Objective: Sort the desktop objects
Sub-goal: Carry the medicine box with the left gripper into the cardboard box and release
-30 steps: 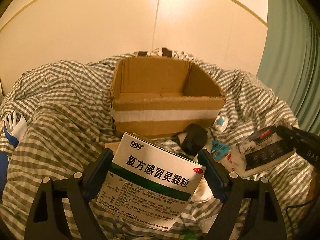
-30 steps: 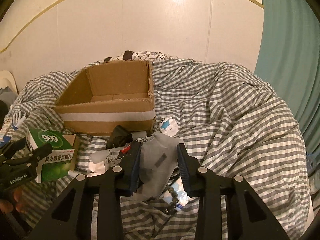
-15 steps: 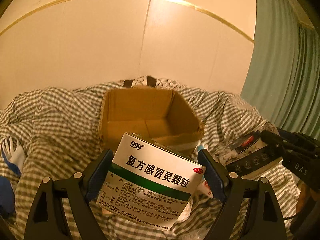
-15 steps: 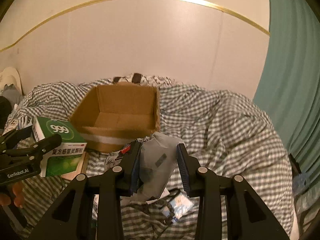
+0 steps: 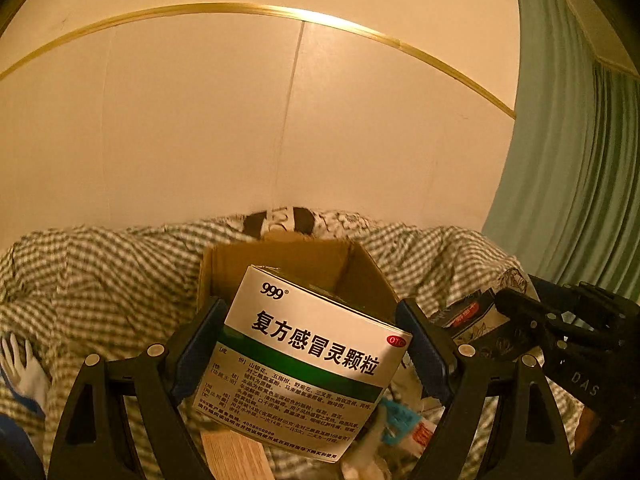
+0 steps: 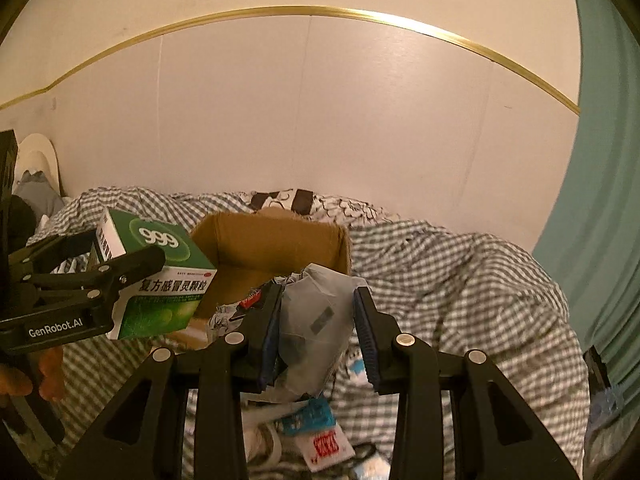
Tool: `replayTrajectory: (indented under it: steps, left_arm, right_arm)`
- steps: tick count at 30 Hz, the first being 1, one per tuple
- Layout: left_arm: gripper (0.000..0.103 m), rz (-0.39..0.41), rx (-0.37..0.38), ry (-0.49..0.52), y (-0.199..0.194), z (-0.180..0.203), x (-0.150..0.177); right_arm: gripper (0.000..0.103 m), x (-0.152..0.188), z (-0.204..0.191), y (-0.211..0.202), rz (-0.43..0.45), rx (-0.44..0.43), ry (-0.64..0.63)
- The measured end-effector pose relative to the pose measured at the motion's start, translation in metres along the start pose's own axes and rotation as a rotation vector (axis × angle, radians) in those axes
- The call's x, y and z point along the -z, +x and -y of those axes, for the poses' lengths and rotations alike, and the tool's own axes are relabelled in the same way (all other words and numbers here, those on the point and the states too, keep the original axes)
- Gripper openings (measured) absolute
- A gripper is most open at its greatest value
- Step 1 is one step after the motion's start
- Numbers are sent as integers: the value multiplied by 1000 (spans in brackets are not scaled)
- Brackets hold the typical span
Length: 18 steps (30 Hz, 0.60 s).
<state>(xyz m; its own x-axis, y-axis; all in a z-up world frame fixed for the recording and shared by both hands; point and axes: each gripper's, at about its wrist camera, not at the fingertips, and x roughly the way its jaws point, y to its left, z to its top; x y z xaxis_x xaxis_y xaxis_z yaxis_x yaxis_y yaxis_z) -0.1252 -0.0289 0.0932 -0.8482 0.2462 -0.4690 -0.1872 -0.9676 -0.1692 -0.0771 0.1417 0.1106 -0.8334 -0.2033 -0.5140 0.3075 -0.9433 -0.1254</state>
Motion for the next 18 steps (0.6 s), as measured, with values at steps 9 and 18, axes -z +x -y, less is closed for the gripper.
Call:
replayTrajectory:
  steps: [9, 18]
  left_arm:
    - [88, -5, -35, -28, 63, -24, -20]
    - [88, -17, -53, -33, 118, -42, -19]
  right_arm:
    - [34, -27, 9, 60, -5, -33, 9]
    - [34, -39, 15, 124, -26, -35, 11]
